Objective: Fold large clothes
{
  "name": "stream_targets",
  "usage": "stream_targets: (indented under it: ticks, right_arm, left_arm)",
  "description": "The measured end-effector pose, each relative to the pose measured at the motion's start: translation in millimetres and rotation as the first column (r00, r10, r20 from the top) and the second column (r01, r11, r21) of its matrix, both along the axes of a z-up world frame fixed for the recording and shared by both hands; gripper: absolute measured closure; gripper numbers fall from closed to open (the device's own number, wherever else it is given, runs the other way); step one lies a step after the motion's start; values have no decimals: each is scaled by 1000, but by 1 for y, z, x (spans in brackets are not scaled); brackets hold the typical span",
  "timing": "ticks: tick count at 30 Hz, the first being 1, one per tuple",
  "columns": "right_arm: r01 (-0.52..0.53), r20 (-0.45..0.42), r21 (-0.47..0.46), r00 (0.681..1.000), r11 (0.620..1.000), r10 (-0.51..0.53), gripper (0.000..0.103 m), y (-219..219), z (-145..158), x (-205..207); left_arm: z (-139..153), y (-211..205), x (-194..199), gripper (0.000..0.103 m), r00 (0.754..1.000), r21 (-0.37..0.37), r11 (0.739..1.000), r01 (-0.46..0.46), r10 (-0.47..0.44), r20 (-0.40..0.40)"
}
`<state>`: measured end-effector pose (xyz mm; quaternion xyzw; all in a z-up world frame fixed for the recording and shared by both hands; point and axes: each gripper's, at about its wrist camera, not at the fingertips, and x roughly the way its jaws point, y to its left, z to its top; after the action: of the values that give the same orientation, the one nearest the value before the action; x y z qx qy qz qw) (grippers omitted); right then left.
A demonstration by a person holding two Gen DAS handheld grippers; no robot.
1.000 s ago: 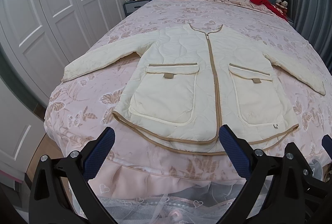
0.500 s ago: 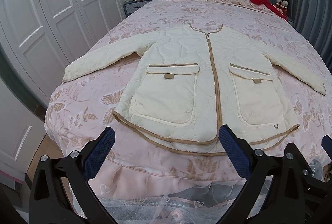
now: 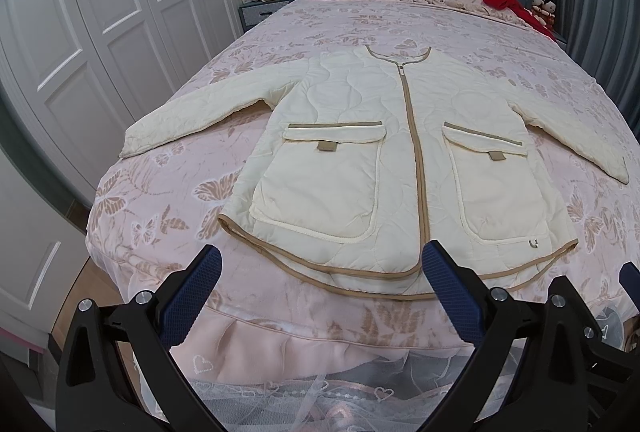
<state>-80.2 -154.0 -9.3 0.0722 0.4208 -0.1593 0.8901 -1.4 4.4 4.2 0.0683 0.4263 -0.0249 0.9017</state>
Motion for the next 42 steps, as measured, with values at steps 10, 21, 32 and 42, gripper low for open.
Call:
stream_targets:
  ticks: [10, 21, 32, 42]
  right_arm:
    - [-1, 0, 1, 1000, 1000, 1, 5, 0, 0, 0]
    - [1, -1, 6, 1000, 1000, -1, 5, 0, 0, 0]
    - [1, -2, 9, 1000, 1000, -1, 5, 1, 1, -1]
    - [-38, 10, 63, 999, 997, 37, 5, -20, -9, 5]
  left_arm:
    - [0, 0, 0, 5, 1000, 2, 1000, 0, 0, 0]
    - [1, 1, -1, 5, 1000, 3, 1000, 1, -1, -1]
    - [1, 1, -1, 5, 1000, 5, 1000, 0, 0, 0]
    - [-2, 13, 6, 5, 1000, -36, 999, 0, -1, -28]
